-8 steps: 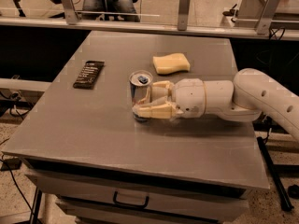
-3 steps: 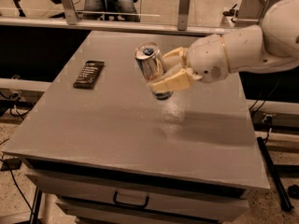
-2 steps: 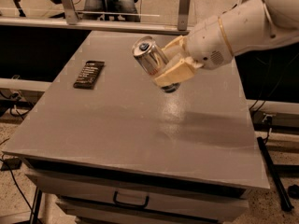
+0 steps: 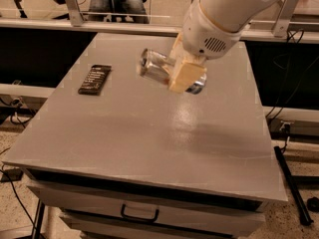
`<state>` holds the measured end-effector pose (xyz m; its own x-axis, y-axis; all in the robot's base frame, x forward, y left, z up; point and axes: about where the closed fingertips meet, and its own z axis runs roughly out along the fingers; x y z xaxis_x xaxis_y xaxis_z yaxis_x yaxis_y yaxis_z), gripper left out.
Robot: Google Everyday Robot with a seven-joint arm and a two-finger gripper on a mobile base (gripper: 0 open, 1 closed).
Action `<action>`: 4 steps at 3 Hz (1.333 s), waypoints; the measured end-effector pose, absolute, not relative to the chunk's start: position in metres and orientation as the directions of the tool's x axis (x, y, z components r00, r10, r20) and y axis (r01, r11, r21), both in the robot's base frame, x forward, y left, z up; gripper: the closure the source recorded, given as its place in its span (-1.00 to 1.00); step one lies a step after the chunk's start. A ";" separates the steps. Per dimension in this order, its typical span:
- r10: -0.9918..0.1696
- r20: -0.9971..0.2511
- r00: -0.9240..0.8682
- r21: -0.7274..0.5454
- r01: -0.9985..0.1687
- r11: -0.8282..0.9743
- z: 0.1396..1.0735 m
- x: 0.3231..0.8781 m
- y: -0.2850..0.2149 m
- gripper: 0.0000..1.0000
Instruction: Knock redbull can over
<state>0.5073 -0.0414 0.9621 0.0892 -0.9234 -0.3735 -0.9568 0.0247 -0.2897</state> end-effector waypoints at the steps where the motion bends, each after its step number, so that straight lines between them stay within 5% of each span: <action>1: -0.963 -0.266 0.039 -0.146 -0.989 0.000 0.913 0.511 -0.054 1.00; 2: -0.975 -0.224 0.004 -0.033 -0.999 0.003 0.872 0.514 -0.057 0.97; 4: -0.978 -0.210 -0.009 -0.004 -1.000 0.010 0.850 0.518 -0.053 -0.11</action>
Offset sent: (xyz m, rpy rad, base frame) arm 0.0082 -0.0229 -0.1177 -0.2073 0.3650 -0.0073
